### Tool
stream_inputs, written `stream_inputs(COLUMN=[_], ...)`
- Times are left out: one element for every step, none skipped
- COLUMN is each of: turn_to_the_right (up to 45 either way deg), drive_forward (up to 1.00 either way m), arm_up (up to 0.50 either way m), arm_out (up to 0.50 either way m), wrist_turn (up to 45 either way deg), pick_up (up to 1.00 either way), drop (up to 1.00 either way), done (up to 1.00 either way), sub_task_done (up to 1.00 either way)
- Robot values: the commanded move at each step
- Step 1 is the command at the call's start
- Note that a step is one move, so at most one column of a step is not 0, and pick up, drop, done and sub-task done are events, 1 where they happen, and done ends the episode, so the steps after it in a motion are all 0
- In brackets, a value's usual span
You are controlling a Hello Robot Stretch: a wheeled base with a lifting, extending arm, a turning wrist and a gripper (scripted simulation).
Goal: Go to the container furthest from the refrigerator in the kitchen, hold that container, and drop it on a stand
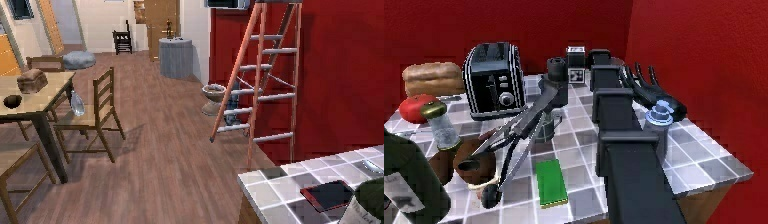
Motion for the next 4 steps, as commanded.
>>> stream_inputs(turn_to_the_right=[0.0, 0.0, 0.0, 0.0], drive_forward=[0.00, 0.00, 0.00, 0.00], arm_up=[0.00, 0.00, 0.00, -0.16], arm_out=[0.00, 0.00, 0.00, 0.00], wrist_turn=[45.0, 45.0, 3.0, 0.0], pick_up=[0.00, 0.00, 0.00, 0.00], drop=[0.00, 0.00, 0.00, 0.00], done=[0.00, 0.00, 0.00, 0.00], sub_task_done=[0.00, 0.00, 0.00, 0.00])
